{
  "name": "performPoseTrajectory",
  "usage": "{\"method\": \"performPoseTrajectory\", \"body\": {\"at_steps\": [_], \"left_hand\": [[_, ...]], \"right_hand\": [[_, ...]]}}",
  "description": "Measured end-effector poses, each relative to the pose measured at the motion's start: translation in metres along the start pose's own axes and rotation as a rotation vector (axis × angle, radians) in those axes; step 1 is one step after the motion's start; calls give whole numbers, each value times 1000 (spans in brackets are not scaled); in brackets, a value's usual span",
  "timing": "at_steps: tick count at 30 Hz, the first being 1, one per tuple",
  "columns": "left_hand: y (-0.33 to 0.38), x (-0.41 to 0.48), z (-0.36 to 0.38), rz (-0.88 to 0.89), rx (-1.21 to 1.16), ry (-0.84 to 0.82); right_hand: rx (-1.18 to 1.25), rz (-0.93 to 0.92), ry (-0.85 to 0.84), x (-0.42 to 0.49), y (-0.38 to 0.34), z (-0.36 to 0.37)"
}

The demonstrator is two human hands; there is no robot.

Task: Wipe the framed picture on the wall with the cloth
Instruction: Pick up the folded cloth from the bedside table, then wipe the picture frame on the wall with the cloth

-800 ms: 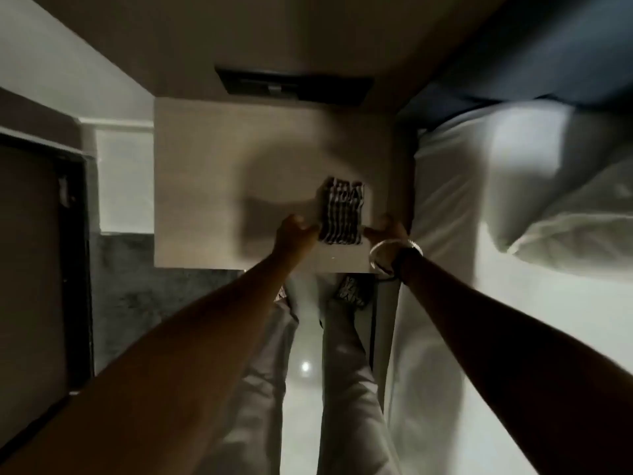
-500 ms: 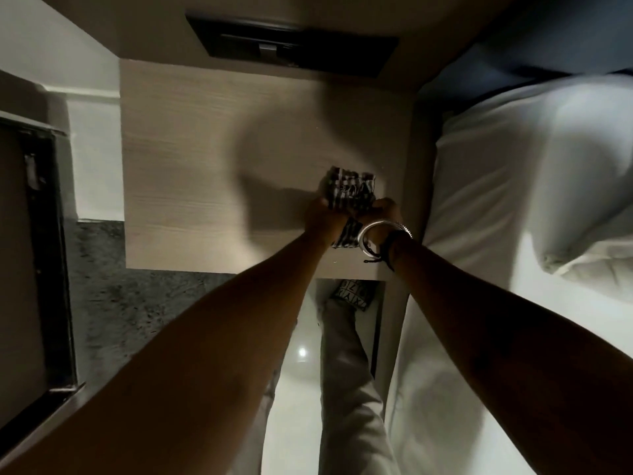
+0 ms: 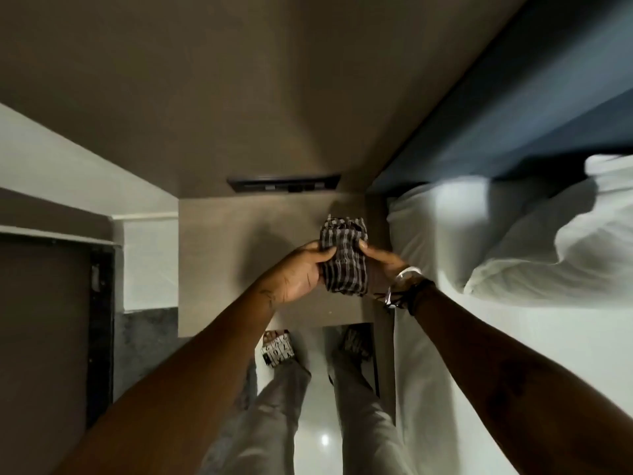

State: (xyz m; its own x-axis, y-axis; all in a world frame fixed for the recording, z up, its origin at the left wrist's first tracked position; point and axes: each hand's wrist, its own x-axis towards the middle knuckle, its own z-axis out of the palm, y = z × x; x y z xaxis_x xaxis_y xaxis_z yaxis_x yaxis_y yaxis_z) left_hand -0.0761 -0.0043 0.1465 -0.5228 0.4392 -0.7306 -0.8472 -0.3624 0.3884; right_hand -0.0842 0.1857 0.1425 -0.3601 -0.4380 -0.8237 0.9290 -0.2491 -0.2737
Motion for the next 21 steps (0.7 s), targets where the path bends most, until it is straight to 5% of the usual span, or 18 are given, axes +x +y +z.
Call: {"method": "performPoseTrajectory", "body": {"at_steps": [4, 13, 16, 21], "left_hand": [[50, -58, 52, 34, 210, 102], [128, -159, 156, 124, 729, 331], [157, -188, 201, 149, 1058, 265], [213, -238, 306, 464, 1517, 42]], "right_hand": [[-43, -114, -110, -62, -24, 52], [-45, -364, 159, -204, -79, 110], [86, -498, 147, -263, -98, 111], [342, -801, 166, -363, -127, 117]]}}
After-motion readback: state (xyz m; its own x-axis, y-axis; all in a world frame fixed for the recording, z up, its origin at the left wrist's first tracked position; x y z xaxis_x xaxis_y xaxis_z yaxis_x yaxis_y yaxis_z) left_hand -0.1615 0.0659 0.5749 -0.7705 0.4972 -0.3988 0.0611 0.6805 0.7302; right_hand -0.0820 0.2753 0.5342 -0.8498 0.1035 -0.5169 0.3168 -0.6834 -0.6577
